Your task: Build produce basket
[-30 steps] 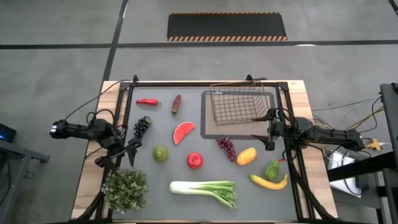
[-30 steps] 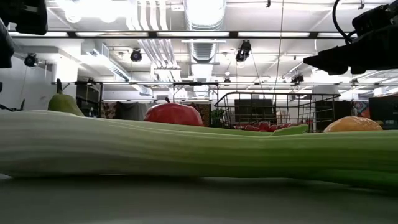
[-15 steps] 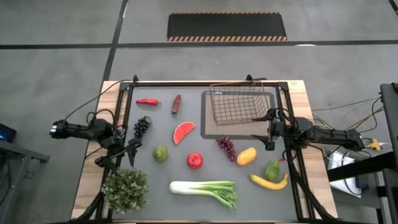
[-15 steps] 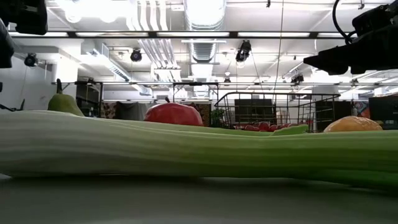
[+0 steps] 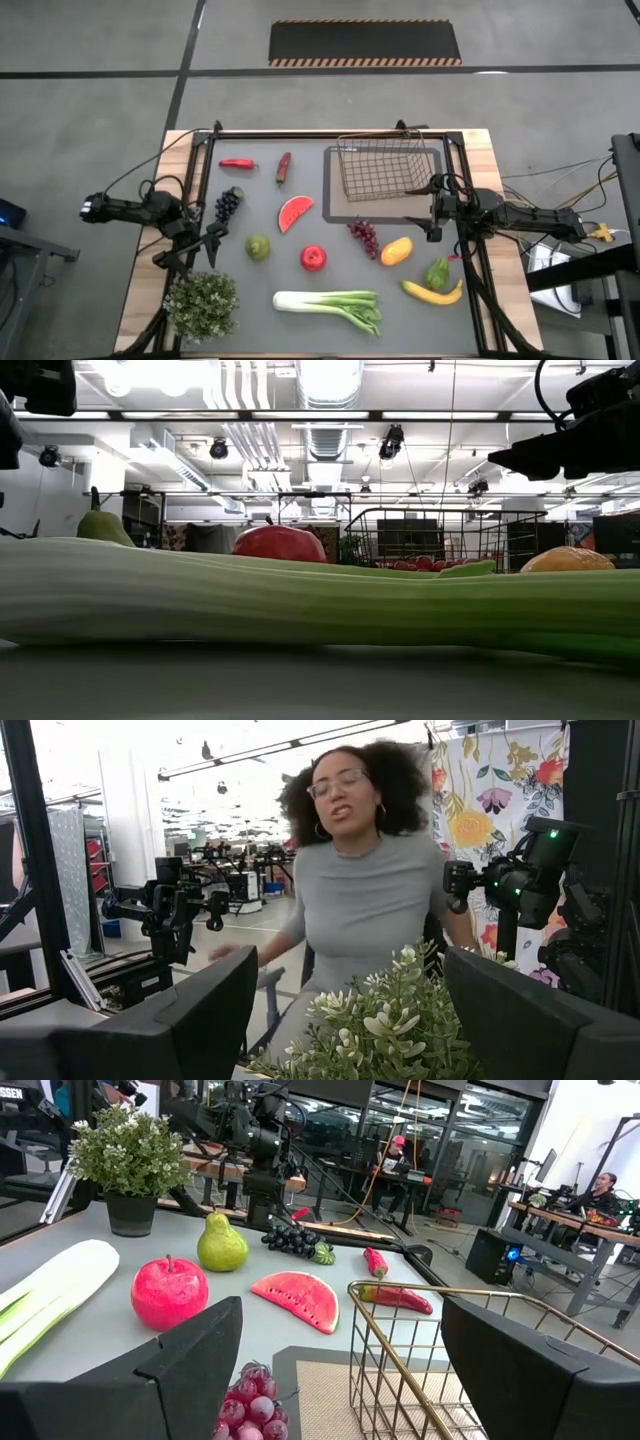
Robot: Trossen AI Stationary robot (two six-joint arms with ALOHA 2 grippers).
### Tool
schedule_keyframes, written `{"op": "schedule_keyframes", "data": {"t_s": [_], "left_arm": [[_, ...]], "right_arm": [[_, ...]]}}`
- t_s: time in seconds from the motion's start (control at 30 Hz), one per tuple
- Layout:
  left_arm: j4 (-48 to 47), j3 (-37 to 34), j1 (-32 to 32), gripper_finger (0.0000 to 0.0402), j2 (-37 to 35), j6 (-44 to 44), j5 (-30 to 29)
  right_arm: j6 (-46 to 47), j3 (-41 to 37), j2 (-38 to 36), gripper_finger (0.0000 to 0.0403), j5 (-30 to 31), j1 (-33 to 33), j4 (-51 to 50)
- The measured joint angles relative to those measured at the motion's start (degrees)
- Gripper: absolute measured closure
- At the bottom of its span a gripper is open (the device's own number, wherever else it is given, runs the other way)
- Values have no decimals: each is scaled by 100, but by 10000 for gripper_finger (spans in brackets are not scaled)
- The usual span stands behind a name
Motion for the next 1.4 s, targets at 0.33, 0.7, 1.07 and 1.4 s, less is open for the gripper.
{"op": "schedule_keyframes", "data": {"t_s": [0.33, 0.7, 1.07, 1.4], "left_arm": [[4, 1, 0, 100, 1, 160, -2], [1653, -1, -2, 100, 1, 1679, -321], [2444, -1, -2, 100, -5, 1655, -315], [2585, -1, -2, 100, -1, 1652, -308]], "right_arm": [[0, 0, 2, 78, 4, 1, 31], [3634, -2, 2, 78, -11, 14, 430], [3447, -2, 0, 78, 8, 14, 465], [3212, -2, 0, 78, 7, 14, 467]]}}
